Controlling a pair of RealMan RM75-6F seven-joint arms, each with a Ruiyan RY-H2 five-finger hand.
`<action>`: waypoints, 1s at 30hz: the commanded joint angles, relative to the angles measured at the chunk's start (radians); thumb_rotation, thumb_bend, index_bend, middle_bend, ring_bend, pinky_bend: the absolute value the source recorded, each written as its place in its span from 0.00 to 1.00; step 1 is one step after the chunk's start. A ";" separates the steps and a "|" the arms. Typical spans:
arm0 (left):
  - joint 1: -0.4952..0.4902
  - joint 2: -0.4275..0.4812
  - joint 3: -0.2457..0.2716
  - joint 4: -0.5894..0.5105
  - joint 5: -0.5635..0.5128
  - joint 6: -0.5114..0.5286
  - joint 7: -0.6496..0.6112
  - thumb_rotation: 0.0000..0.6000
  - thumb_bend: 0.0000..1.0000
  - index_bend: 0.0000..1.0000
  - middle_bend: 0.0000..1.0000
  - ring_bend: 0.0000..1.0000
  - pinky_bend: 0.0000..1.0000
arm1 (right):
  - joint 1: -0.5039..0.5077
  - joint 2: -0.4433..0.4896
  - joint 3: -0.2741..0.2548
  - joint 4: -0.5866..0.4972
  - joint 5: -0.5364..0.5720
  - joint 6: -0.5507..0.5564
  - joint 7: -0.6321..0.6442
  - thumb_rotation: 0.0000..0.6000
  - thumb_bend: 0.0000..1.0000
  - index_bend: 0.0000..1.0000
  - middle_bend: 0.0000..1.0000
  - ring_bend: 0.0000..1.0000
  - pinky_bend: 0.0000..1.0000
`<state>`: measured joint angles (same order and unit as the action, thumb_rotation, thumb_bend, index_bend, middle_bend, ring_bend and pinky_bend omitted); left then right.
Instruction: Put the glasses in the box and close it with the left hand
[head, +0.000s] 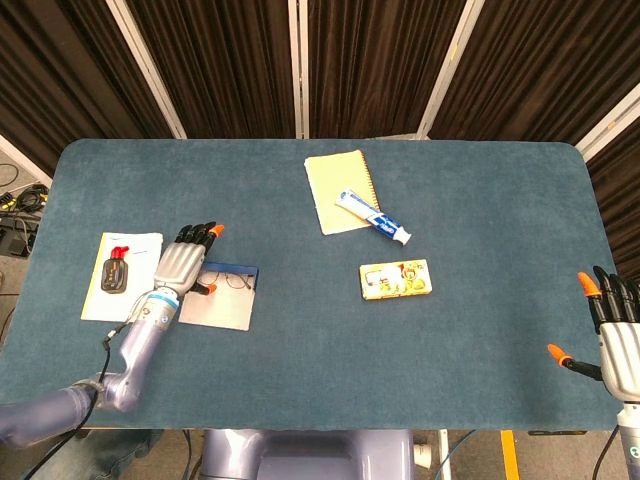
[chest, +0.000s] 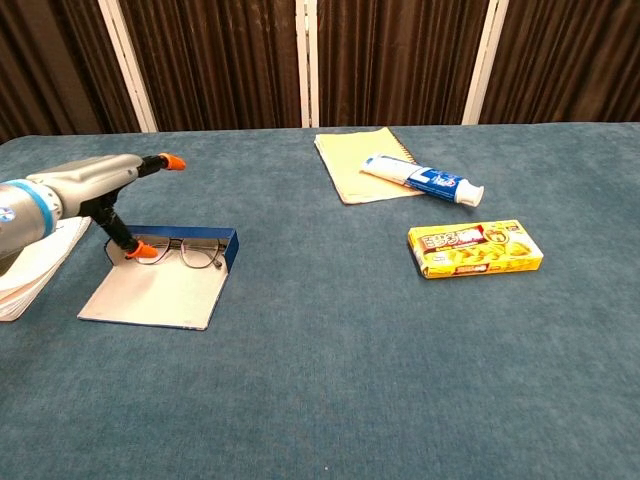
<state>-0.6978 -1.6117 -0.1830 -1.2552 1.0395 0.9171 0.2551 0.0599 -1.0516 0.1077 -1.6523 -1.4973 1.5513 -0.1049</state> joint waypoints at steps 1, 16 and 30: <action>0.053 0.068 0.057 -0.102 0.051 0.040 -0.003 1.00 0.19 0.12 0.00 0.00 0.00 | -0.002 0.003 -0.003 -0.003 -0.006 0.004 0.003 1.00 0.00 0.00 0.00 0.00 0.00; 0.135 0.060 0.175 -0.137 0.218 0.125 -0.009 1.00 0.27 0.38 0.00 0.00 0.00 | -0.010 0.013 -0.008 -0.010 -0.023 0.018 0.022 1.00 0.00 0.00 0.00 0.00 0.00; 0.150 -0.027 0.172 -0.024 0.266 0.123 -0.075 1.00 0.27 0.39 0.00 0.00 0.00 | -0.009 0.016 -0.009 -0.008 -0.023 0.014 0.031 1.00 0.00 0.00 0.00 0.00 0.00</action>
<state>-0.5487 -1.6369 -0.0104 -1.2817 1.3052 1.0416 0.1793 0.0513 -1.0360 0.0990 -1.6609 -1.5198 1.5654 -0.0745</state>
